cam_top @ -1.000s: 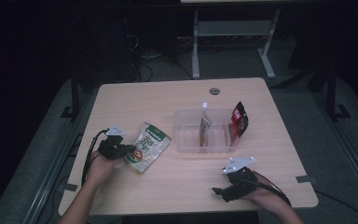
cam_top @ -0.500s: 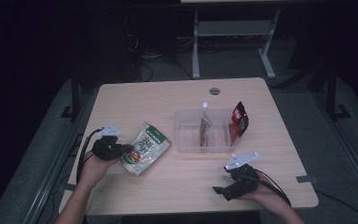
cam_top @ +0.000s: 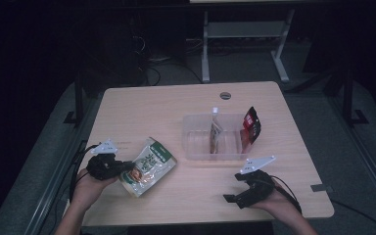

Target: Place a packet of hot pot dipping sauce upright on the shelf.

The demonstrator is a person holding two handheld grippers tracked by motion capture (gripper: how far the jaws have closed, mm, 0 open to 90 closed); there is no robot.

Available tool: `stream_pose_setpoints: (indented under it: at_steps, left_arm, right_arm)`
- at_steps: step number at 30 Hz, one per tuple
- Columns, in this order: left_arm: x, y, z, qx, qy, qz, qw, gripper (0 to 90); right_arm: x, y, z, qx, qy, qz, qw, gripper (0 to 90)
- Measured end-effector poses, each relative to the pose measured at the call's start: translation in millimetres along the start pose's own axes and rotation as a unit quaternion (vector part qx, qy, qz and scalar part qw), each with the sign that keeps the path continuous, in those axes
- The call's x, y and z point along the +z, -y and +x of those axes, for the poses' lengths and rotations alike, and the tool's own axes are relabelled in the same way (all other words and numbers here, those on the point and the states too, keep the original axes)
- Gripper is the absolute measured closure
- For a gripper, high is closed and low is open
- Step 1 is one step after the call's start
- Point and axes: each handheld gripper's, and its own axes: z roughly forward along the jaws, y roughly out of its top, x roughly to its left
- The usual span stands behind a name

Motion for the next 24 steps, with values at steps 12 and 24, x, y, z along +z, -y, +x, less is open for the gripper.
stream_pose_setpoints:
  at_steps: [12, 24]
  left_arm:
    - [-13.8, 11.0, -28.1, 0.016, 0.035, -0.008, 0.9992, 89.6]
    - [0.3, 1.7, -55.4, 0.062, 0.095, 0.006, 0.9935, 89.7]
  right_arm:
    - [-3.6, -0.7, -3.4, 0.021, -0.017, -0.015, 0.9995, 17.0]
    - [-3.3, 0.6, -4.6, 0.018, -0.039, -0.018, 0.9989, 22.6]
